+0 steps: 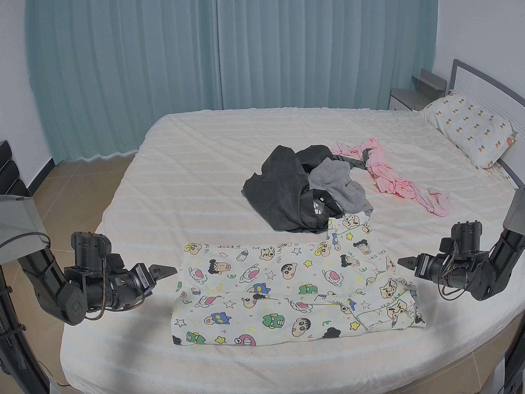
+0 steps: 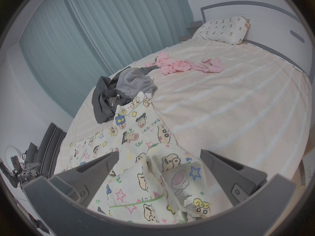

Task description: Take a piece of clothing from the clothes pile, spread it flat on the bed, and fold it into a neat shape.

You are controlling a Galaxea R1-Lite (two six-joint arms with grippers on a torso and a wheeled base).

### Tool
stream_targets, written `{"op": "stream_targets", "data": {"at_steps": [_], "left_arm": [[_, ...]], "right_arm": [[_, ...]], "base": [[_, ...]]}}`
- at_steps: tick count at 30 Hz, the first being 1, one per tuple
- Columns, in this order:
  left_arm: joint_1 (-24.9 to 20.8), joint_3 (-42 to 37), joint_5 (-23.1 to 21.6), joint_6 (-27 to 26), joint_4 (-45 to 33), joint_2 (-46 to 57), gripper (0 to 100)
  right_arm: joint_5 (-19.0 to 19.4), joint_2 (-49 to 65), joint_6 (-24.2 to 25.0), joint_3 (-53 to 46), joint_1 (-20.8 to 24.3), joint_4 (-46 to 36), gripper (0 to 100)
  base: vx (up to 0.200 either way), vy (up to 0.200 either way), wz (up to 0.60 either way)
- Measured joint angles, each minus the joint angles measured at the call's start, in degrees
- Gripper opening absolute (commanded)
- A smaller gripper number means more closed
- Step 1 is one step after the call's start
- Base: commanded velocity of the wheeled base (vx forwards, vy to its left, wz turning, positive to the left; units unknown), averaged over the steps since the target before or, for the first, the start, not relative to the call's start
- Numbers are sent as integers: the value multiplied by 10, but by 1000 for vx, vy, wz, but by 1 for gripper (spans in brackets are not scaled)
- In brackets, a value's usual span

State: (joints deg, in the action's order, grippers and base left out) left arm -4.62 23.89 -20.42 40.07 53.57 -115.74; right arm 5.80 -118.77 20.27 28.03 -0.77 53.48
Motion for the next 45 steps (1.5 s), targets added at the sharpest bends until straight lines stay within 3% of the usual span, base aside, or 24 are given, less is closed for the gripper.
{"op": "stream_targets", "data": {"at_steps": [5,45], "left_arm": [[-13,0,0,0,14,3,100],[-25,12,17,1,15,12,100]], "right_arm": [[0,10,0,9,-15,-3,100],[1,25,0,10,-13,-2,100]], "base": [[200,0,0],[0,0,0]]}}
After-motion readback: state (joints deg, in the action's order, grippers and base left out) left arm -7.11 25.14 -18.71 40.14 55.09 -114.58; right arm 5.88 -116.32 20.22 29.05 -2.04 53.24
